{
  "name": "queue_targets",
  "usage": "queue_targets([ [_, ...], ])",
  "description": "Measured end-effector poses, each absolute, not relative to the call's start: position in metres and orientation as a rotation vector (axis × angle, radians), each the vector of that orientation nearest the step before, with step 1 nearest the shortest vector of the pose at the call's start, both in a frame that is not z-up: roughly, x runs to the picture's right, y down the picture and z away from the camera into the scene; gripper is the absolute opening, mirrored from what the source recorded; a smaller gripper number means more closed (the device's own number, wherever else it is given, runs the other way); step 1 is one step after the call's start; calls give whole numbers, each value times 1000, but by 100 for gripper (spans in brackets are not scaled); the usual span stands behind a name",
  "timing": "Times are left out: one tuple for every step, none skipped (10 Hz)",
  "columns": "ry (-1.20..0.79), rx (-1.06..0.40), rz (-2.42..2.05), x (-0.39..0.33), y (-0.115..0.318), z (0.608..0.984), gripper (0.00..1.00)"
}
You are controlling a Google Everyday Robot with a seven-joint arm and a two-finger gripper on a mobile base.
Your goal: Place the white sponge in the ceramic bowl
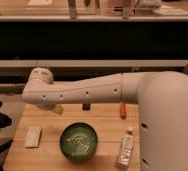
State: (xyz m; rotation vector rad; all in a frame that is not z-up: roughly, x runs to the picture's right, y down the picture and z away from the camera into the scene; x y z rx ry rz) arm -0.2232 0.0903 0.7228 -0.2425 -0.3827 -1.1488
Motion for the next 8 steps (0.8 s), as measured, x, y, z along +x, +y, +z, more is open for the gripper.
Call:
queue_targets([
  [-388, -240, -1166, -227, 93, 722, 80],
  [-391, -241, -1175, -227, 94, 722, 80],
  [-394, -238, -1183, -227, 94, 724, 80],
  [-404, -234, -1205, -229, 95, 727, 80],
  [-414, -229, -1225, -236, 96, 727, 80],
  [-421, -226, -1239, -242, 96, 728, 80],
  [-430, -223, -1258, -247, 96, 728, 80],
  [-434, -225, -1277, -247, 97, 730, 80],
])
